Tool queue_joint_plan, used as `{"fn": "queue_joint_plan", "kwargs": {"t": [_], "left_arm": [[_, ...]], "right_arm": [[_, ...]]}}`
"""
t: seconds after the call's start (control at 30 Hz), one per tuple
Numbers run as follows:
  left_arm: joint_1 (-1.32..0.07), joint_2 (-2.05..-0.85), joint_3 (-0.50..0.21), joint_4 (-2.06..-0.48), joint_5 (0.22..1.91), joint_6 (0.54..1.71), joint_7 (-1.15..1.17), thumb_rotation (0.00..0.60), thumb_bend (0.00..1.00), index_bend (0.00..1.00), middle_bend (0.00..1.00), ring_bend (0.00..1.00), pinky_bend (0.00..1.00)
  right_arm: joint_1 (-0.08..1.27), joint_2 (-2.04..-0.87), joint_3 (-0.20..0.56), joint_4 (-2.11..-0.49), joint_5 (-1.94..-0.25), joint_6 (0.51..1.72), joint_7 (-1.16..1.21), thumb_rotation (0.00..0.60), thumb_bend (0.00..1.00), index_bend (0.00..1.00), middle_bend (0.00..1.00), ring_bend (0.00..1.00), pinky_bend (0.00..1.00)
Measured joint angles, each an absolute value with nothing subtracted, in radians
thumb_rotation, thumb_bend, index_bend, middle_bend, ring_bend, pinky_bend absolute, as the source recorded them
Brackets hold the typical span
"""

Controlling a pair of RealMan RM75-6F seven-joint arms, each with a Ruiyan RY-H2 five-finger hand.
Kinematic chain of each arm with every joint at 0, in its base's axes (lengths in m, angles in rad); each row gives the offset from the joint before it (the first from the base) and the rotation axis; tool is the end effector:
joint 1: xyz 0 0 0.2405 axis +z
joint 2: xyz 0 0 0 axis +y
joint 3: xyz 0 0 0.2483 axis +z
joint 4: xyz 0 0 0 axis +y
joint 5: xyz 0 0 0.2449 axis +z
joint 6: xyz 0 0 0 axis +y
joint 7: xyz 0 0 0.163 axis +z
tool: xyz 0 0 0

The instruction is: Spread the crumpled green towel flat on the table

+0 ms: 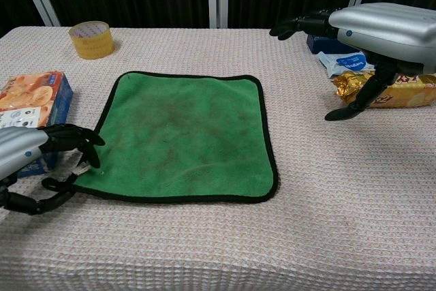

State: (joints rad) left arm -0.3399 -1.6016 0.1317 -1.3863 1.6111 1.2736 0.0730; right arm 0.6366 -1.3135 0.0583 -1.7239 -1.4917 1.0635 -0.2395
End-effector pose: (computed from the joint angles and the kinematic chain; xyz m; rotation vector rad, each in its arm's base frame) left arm -0.2310 0.2052 -0.0752 -1.9039 -1.0397 -1.0314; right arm -0.1320 -0.2972 -0.0089 2.0585 -0.7538 1.0630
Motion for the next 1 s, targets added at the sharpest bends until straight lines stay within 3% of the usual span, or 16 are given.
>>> {"fn": "queue_joint_plan", "kwargs": {"t": [0.27,0.5,0.63,0.7,0.77,1.0], "left_arm": [[-0.347,-1.490,0.123,-1.558,1.573,1.230,0.146,0.600,0.33,0.21,0.10,0.10,0.19],[-0.310,-1.347,0.058,-1.651,1.555,1.372,0.141,0.600,0.29,0.21,0.10,0.10,0.19],[-0.278,-1.302,-0.012,-1.625,1.485,1.452,0.128,0.600,0.28,0.21,0.11,0.11,0.18],[-0.263,-1.269,-0.035,-1.590,1.442,1.458,0.099,0.600,0.28,0.22,0.12,0.10,0.18],[-0.250,-1.242,-0.047,-1.567,1.405,1.454,0.072,0.600,0.28,0.22,0.12,0.11,0.18],[-0.156,-1.189,-0.046,-1.487,1.355,1.485,0.001,0.600,0.26,0.22,0.12,0.10,0.17]], "right_arm": [[0.623,-1.293,0.065,-1.727,-1.475,1.073,-0.229,0.600,0.01,0.08,0.11,0.00,0.00],[0.593,-1.245,0.096,-1.737,-1.423,1.116,-0.206,0.600,0.17,0.08,0.18,0.00,0.03],[0.548,-1.213,0.120,-1.735,-1.393,1.187,-0.169,0.600,0.19,0.08,0.18,0.00,0.09],[0.517,-1.192,0.125,-1.731,-1.381,1.219,-0.146,0.600,0.19,0.08,0.17,0.00,0.04],[0.491,-1.176,0.122,-1.728,-1.377,1.241,-0.135,0.600,0.20,0.07,0.14,0.00,0.00],[0.371,-1.142,0.055,-1.718,-1.426,1.347,-0.059,0.600,0.21,0.05,0.12,0.00,0.00]]}}
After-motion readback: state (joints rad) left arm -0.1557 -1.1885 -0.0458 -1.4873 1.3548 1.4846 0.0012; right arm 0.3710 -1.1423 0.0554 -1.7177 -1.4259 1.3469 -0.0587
